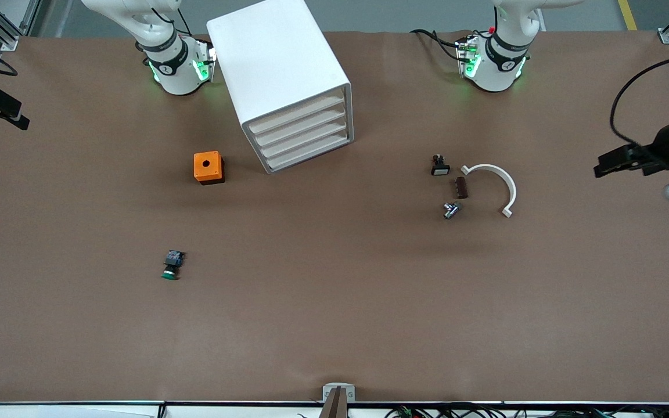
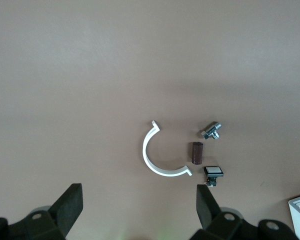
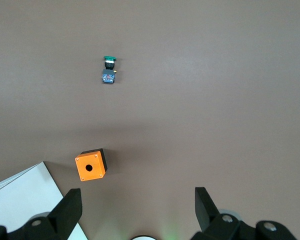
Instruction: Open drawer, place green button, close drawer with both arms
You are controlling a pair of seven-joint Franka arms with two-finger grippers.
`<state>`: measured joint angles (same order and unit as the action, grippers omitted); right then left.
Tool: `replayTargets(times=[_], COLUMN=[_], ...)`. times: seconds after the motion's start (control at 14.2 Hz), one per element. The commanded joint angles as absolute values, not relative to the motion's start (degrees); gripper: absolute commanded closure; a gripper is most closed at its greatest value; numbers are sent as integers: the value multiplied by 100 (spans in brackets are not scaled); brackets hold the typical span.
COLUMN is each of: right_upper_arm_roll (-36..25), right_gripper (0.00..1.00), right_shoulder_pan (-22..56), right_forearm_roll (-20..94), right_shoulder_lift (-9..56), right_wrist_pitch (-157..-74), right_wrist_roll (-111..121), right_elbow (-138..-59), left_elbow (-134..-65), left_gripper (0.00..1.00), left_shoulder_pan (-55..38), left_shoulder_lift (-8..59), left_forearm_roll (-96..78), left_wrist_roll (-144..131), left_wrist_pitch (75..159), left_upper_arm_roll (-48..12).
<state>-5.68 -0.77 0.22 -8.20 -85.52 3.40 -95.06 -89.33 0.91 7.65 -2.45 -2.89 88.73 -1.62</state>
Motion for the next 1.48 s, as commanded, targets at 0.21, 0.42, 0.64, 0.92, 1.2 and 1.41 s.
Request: replayTargets(times=[0.21, 0.42, 0.64, 0.92, 1.2, 1.41], right_upper_arm_roll=[-519, -536, -528, -519, -536, -536], right_gripper=[0, 0, 0, 0, 0, 0], right_shoulder_pan=[-53, -96, -27, -18, -105, -18], right_forearm_roll=[70, 88, 18, 35, 9, -70], right_shoulder_lift=[-897, -809, -642, 8, 658, 975], right_wrist_pitch=[-8578, -8587, -8596, -8631, -8745, -8841], right_wrist_roll=[299, 299, 299, 369, 430, 282], right_elbow=[-9414, -9308, -9272, -9141, -8922, -8921], left_elbow=[-8842, -8798, -8789, -8650, -7693, -7462], left_gripper=[0, 0, 0, 0, 0, 0], left_shoulder_pan=[-903, -1729, -2336, -2882, -3128, -3374], left_shoulder_lift=[1616, 2082, 2390, 2802, 3654, 3972], left_forearm_roll=[-158, -132, -211, -639, -1790, -2528], left_wrist_roll=[-1702, -2915, -3933, -5560, -6931, -7854], left_wrist_pitch=[8763, 8771, 8771, 8771, 8587, 8578], left_upper_arm_roll=[-334, -325, -334, -343, -360, -369])
